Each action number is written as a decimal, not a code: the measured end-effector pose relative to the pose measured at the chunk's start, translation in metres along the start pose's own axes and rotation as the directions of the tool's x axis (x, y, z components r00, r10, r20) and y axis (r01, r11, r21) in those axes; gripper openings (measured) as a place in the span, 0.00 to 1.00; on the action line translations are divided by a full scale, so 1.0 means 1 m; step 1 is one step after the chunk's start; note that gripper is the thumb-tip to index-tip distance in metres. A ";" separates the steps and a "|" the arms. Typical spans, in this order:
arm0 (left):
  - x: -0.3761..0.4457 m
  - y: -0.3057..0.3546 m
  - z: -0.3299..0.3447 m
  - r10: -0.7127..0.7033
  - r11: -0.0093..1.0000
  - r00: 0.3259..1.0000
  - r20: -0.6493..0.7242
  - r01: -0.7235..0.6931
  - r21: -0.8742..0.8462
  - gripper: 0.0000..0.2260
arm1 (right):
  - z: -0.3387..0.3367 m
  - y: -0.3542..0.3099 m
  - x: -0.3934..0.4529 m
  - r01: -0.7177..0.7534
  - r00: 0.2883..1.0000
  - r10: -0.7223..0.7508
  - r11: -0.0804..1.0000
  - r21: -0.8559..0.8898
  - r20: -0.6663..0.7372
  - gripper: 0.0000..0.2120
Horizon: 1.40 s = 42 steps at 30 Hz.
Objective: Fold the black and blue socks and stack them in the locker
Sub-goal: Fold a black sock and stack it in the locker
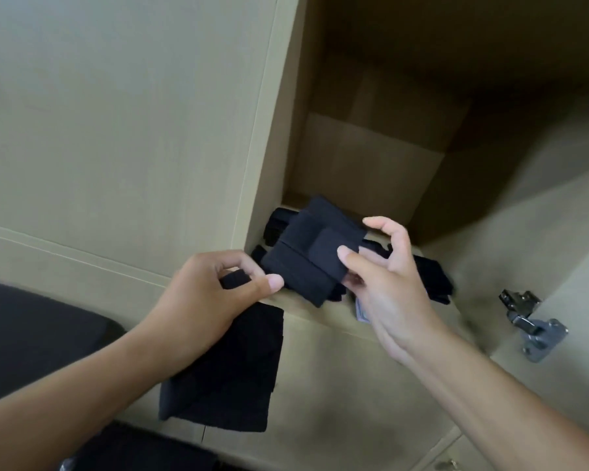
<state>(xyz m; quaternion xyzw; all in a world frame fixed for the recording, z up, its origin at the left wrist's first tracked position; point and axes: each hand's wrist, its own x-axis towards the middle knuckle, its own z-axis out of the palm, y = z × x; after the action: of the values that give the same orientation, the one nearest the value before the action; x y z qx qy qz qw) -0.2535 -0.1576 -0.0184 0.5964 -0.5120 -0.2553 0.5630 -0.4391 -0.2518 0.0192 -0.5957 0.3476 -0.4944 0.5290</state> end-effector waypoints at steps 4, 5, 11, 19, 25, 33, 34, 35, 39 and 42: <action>0.001 -0.001 0.004 0.020 0.993 0.998 0.054 -0.026 0.112 0.14 | -0.024 -0.007 0.031 0.079 0.995 -0.084 0.991 -0.104 -0.048 0.12; 0.001 -0.001 0.005 0.030 0.987 0.998 0.063 -0.040 0.159 0.14 | -0.033 -0.008 0.041 0.085 0.993 -0.093 0.989 -0.119 -0.066 0.11; 0.004 -0.007 0.013 0.005 0.911 0.993 0.118 -0.053 0.409 0.16 | -0.089 -0.018 0.108 -0.080 0.977 0.059 0.992 -0.096 -0.207 0.12; 0.012 -0.014 0.018 -0.009 0.885 0.992 0.127 -0.051 0.462 0.14 | -0.116 -0.015 0.159 -0.235 0.960 0.198 0.955 -0.182 -0.200 0.18; 0.015 -0.022 0.020 -0.012 0.879 0.990 0.139 -0.056 0.473 0.16 | -0.116 0.008 0.190 -0.265 0.934 0.170 0.918 -0.294 -0.314 0.13; 0.017 -0.027 0.022 -0.028 0.870 0.987 0.156 -0.053 0.490 0.14 | -0.121 0.034 0.211 -0.340 0.907 0.258 0.915 -0.218 -0.332 0.10; 0.017 -0.027 0.023 -0.027 0.870 0.987 0.159 -0.055 0.490 0.14 | -0.122 0.037 0.213 -0.350 0.907 0.268 0.910 -0.224 -0.325 0.11; 0.018 -0.028 0.023 -0.024 0.871 0.986 0.163 -0.059 0.488 0.15 | -0.123 0.040 0.214 -0.357 0.907 0.276 0.905 -0.232 -0.318 0.11; 0.020 -0.030 0.026 -0.005 0.874 0.985 0.172 -0.079 0.479 0.15 | -0.124 0.045 0.212 -0.362 0.914 0.286 0.895 -0.260 -0.289 0.11; 0.021 -0.031 0.027 -0.007 0.873 0.983 0.184 -0.084 0.481 0.13 | -0.126 0.050 0.213 -0.354 0.917 0.281 0.901 -0.250 -0.283 0.12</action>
<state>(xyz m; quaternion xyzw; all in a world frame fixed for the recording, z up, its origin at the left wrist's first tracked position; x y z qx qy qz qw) -0.2603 -0.1922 -0.0478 0.6831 -0.6201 -0.1597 0.3512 -0.4972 -0.4974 0.0116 -0.5388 0.5721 -0.4115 0.4617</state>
